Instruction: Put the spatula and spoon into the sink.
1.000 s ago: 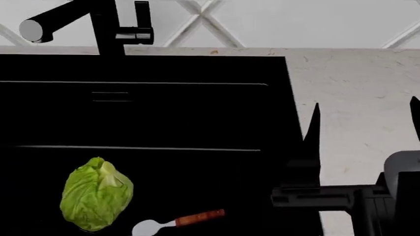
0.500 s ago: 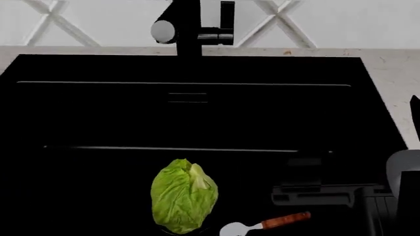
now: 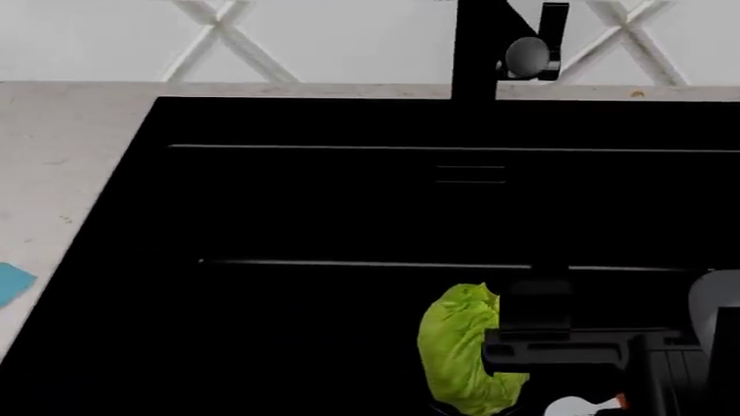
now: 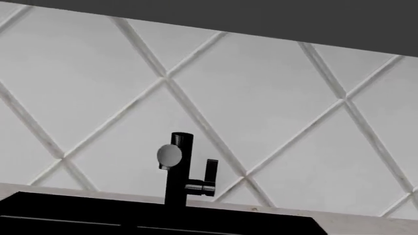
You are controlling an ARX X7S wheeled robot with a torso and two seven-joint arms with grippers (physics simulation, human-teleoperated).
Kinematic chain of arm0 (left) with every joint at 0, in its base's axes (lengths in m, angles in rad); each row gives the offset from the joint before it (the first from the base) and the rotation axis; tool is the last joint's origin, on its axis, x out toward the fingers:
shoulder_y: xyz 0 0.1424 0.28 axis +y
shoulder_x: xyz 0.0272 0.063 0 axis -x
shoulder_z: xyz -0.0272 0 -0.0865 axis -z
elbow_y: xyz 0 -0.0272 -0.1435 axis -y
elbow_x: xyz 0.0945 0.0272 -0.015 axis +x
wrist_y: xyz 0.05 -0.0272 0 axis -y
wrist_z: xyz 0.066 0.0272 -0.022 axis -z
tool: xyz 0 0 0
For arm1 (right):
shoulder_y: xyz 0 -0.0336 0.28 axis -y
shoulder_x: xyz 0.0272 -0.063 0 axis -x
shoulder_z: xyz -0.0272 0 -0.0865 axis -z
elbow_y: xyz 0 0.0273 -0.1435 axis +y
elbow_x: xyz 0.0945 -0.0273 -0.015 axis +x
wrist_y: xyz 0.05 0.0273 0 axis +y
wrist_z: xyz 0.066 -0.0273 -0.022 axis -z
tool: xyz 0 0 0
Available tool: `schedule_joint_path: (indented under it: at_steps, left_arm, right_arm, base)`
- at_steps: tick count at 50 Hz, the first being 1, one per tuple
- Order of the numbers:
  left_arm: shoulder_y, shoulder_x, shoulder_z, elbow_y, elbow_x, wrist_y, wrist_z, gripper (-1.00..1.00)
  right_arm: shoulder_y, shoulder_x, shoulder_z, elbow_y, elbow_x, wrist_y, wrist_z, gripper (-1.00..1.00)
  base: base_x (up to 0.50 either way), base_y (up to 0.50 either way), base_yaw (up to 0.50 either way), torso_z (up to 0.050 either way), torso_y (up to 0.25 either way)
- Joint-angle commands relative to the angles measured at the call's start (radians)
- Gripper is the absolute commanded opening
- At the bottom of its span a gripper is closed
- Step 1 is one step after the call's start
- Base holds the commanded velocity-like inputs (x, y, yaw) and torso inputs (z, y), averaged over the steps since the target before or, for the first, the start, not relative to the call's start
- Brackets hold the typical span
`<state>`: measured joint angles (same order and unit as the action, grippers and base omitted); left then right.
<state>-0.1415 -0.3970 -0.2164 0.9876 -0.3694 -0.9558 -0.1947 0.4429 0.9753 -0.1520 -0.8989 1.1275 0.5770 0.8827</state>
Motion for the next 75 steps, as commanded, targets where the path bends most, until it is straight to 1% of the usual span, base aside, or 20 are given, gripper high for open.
schedule_joint_path:
  at_steps: [1,16,30,34,37,39,40,41,46,47,50,52,53,54,56,61,63,67,71,75]
  left_arm:
    - [0.000,-0.009,0.011,-0.008,-0.008,0.006,-0.014,1.00]
    - [-0.001,-0.018,0.020,-0.008,-0.021,0.004,-0.032,1.00]
    - [0.008,-0.026,0.024,-0.020,-0.030,0.017,-0.043,1.00]
    - [-0.011,-0.041,0.033,-0.020,-0.035,-0.010,-0.047,1.00]
    - [-0.072,-0.077,0.049,-0.005,-0.058,-0.090,-0.043,1.00]
    - [-0.130,-0.090,0.037,0.002,-0.106,-0.163,-0.026,1.00]
    - [-0.157,-0.113,0.061,0.000,-0.101,-0.186,-0.030,1.00]
    - [-0.200,-0.116,0.047,-0.003,-0.146,-0.238,-0.005,1.00]
    - [-0.374,-0.174,0.102,-0.041,-0.196,-0.375,0.019,1.00]
    - [-0.409,-0.172,0.098,-0.055,-0.219,-0.409,0.034,1.00]
    - [-0.474,-0.196,0.135,-0.086,-0.234,-0.445,0.051,1.00]
    - [-0.552,-0.210,0.162,-0.110,-0.272,-0.514,0.080,1.00]
    - [-0.571,-0.224,0.183,-0.120,-0.273,-0.510,0.089,1.00]
    - [-0.617,-0.225,0.189,-0.148,-0.290,-0.557,0.099,1.00]
    - [-0.668,-0.266,0.254,-0.180,-0.289,-0.565,0.112,1.00]
    - [-0.774,-0.316,0.340,-0.243,-0.336,-0.602,0.172,1.00]
    - [-0.809,-0.339,0.373,-0.271,-0.364,-0.610,0.174,1.00]
    - [-0.884,-0.404,0.429,-0.358,-0.557,-0.613,0.080,1.00]
    - [-0.915,-0.439,0.441,-0.393,-0.651,-0.608,0.050,1.00]
    - [-0.900,-0.474,0.447,-0.421,-0.681,-0.584,0.063,1.00]
  right_arm:
    - [-0.025,-0.003,0.008,0.005,-0.013,-0.023,-0.010,1.00]
    - [-0.059,0.002,0.023,0.006,-0.020,-0.049,-0.016,1.00]
    - [-0.075,0.000,0.027,0.008,-0.024,-0.064,-0.025,1.00]
    - [-0.079,-0.001,0.027,0.011,-0.026,-0.069,-0.029,1.00]
    - [-0.080,0.000,0.029,0.012,-0.023,-0.072,-0.033,1.00]
    - [-0.077,0.003,0.031,0.010,-0.017,-0.072,-0.034,1.00]
    - [-0.076,0.005,0.032,0.009,-0.016,-0.072,-0.032,1.00]
    - [-0.077,0.007,0.034,0.008,-0.014,-0.072,-0.032,1.00]
    - [-0.083,0.013,0.041,0.007,-0.009,-0.077,-0.032,1.00]
    - [-0.083,0.012,0.041,0.007,-0.010,-0.078,-0.034,1.00]
    - [-0.084,0.010,0.040,0.010,-0.012,-0.081,-0.037,1.00]
    - [-0.080,0.006,0.036,0.013,-0.013,-0.080,-0.040,1.00]
    - [-0.076,0.006,0.034,0.014,-0.012,-0.078,-0.041,1.00]
    - [-0.076,0.006,0.034,0.014,-0.012,-0.078,-0.041,1.00]
    - [-0.076,0.010,0.036,0.014,-0.010,-0.078,-0.040,1.00]
    - [-0.081,0.001,0.030,0.024,-0.024,-0.083,-0.048,1.00]
    - [-0.077,-0.001,0.027,0.028,-0.024,-0.080,-0.049,1.00]
    - [-0.077,0.000,0.027,0.029,-0.022,-0.082,-0.052,1.00]
    - [-0.076,0.001,0.029,0.023,-0.018,-0.082,-0.049,1.00]
    - [-0.082,0.007,0.035,0.016,-0.012,-0.084,-0.042,1.00]
  base:
    - [0.00,0.50,0.00,0.000,0.000]
    - [0.00,0.50,0.00,0.000,0.000]
    - [0.00,0.00,0.00,0.000,0.000]
    - [0.00,0.00,0.00,0.000,0.000]
    - [0.00,0.00,0.00,0.000,0.000]
    - [0.00,0.00,0.00,0.000,0.000]
    - [0.00,0.00,0.00,0.000,0.000]
    - [0.00,0.00,0.00,0.000,0.000]
    - [0.00,0.00,0.00,0.000,0.000]
    - [0.00,0.00,0.00,0.000,0.000]
    - [0.00,0.00,0.00,0.000,0.000]
    - [0.00,0.00,0.00,0.000,0.000]
    - [0.00,0.00,0.00,0.000,0.000]
    - [0.00,0.00,0.00,0.000,0.000]
    - [0.00,0.00,0.00,0.000,0.000]
    - [0.00,0.00,0.00,0.000,0.000]
    - [0.00,0.00,0.00,0.000,0.000]
    - [0.00,0.00,0.00,0.000,0.000]
    - [0.00,0.00,0.00,0.000,0.000]
    - [0.00,0.00,0.00,0.000,0.000]
